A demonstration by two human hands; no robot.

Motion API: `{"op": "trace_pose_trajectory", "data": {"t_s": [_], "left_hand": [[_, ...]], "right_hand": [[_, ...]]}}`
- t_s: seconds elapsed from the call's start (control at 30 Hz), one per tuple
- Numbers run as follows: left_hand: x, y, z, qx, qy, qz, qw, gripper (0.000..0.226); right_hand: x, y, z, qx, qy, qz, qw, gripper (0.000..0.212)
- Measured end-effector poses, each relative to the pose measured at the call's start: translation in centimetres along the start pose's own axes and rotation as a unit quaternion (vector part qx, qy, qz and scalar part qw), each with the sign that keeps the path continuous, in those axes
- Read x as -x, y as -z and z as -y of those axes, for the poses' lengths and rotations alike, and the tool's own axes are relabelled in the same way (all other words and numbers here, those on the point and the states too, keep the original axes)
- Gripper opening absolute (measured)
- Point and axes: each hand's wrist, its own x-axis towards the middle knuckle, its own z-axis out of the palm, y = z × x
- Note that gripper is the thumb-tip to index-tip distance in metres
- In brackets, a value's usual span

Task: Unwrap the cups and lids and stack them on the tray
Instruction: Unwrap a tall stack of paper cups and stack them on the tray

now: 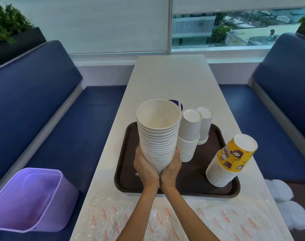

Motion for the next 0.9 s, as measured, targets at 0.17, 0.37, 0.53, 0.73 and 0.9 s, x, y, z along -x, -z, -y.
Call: {"op": "trace_pose_trajectory", "data": {"t_s": [0.17,0.37,0.53,0.73,0.9], "left_hand": [[-0.5,0.2,1.5,0.016,0.028,0.005,0.999,0.033],[-0.5,0.4,3.0,0.022,0.042,0.015,0.999,0.049],[-0.5,1.1,2.7,0.045,0.075,0.023,0.996,0.039],[0.9,4.2,3.4,-0.004,0.126,0.012,0.992,0.037],[2.1,5.1,3.3,-0.027,0.166,0.049,0.984,0.024]], "right_hand": [[-0.3,0.3,-1.2,-0.056,-0.052,0.01,0.997,0.032],[-0.7,0.8,-2.0,-0.068,-0.079,0.028,0.994,0.031],[-0.5,1.9,-1.5,-0.036,-0.084,0.07,0.993,0.058],[0.7,6.1,-1.7,0.068,-0.071,0.078,0.992,0.035],[1.9,7.0,-1.5,0.03,-0.167,0.102,0.98,0.023]]}}
